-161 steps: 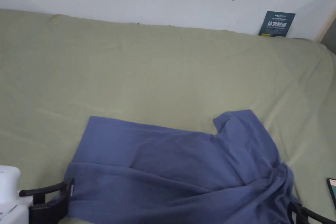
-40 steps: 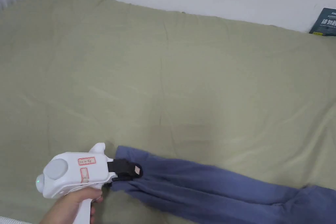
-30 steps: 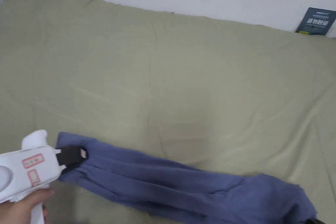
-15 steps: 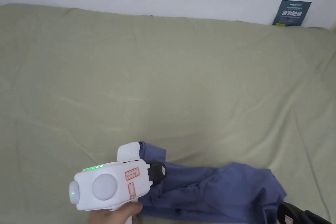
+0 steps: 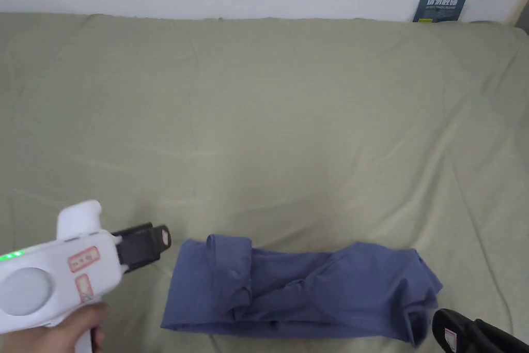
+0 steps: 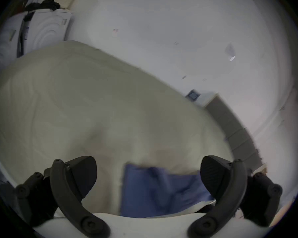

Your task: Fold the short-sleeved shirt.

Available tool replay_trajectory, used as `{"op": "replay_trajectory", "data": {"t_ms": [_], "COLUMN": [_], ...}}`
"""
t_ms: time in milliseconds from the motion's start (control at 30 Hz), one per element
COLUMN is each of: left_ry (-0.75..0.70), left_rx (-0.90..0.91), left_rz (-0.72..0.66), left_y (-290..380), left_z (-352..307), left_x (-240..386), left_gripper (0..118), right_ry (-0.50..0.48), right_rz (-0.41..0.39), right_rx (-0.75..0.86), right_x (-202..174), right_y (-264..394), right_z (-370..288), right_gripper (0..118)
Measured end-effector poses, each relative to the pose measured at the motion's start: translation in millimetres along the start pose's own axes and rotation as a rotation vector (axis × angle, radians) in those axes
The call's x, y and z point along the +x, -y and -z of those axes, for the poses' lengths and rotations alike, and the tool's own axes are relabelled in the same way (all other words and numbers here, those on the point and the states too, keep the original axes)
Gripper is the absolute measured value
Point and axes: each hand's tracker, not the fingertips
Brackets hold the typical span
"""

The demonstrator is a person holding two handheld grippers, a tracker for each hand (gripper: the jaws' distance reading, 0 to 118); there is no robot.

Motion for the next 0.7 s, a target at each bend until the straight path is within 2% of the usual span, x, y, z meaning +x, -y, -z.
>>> {"op": "replay_trajectory", "data": {"t_ms": [33, 67, 133, 167, 233, 333, 467, 567, 700], "left_ry": [-0.013, 0.02, 0.135, 0.139, 0.2, 0.298, 0.264, 0.315, 0.237], "left_rx": [-0.045, -0.093, -0.152, -0.179, -0.144, -0.228, -0.22, -0.114, 0.04], "left_rz": [0.015, 0.034, 0.042, 0.037, 0.117, 0.115, 0.195, 0.206, 0.264], "left_y": [9, 21, 40, 49, 55, 65, 58, 43, 32], "left_z": [11, 22, 48, 56, 64, 90, 108, 51, -43], "left_x": [6, 14, 34, 49, 87, 127, 134, 129, 97], "left_gripper": [26, 21, 21, 21, 21, 21, 21, 21, 21], "right_ry": [0.0, 0.0, 0.002, 0.004, 0.011, 0.02, 0.031, 0.03, 0.012], "right_rz": [-0.001, -0.001, 0.005, 0.008, 0.01, 0.018, 0.025, 0.022, 0.005], "right_rx": [0.0, 0.0, -0.002, -0.002, 0.0, 0.003, 0.006, 0.027, 0.041], "right_x": [0, 0, 0, 1, 2, 7, 11, 9, 4], "right_y": [0, 0, -1, -1, -2, -1, -2, -6, -8], "right_z": [0, 0, 0, -1, -3, -7, -12, -16, -10], "right_gripper": [0, 0, 0, 0, 0, 0, 0, 0, 0]}}
